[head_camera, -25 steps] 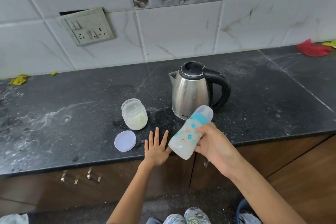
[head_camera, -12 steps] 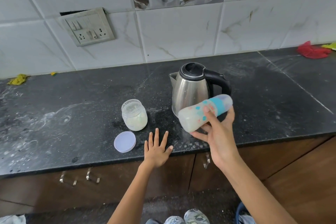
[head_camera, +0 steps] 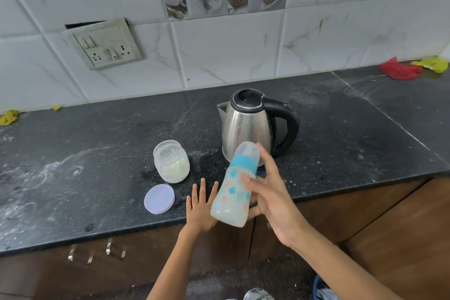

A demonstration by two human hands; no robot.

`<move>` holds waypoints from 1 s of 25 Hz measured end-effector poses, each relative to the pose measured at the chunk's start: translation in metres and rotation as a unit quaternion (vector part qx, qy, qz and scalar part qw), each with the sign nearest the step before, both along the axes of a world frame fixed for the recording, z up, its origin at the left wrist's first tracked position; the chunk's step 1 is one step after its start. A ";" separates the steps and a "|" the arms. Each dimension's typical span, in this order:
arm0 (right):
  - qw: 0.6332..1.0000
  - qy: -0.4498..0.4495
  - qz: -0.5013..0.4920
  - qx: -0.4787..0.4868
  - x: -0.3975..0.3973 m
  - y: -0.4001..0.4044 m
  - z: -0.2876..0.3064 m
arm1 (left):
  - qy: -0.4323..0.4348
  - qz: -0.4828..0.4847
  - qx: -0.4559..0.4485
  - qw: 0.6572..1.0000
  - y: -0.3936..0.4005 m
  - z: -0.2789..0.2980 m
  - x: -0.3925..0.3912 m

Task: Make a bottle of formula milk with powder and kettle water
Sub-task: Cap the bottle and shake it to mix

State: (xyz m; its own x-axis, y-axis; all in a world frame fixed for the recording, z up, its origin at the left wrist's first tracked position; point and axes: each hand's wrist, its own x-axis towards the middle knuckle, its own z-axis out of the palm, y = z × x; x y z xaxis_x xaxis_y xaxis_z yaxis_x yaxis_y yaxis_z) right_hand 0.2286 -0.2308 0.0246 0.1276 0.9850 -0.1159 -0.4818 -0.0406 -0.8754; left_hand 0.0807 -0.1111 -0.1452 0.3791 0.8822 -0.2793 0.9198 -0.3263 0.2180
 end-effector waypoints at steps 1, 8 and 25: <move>0.998 0.039 -0.045 0.008 0.003 0.005 -0.001 | -0.021 0.001 -0.012 1.000 0.001 0.001 0.001; 1.000 0.006 -0.021 0.014 -0.002 0.003 0.000 | -0.002 0.002 0.000 1.000 -0.003 0.004 0.002; 0.994 0.063 -0.085 0.003 -0.019 -0.001 -0.005 | -0.001 -0.003 -0.025 1.000 -0.001 0.008 0.002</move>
State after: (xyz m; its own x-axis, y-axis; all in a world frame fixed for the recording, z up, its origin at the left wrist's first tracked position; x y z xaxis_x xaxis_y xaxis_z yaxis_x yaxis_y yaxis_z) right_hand 0.2097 -0.2317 0.0192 0.2767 0.9514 -0.1349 -0.5865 0.0560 -0.8080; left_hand 0.0828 -0.1124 -0.1370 0.3844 0.8649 -0.3227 0.9175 -0.3194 0.2370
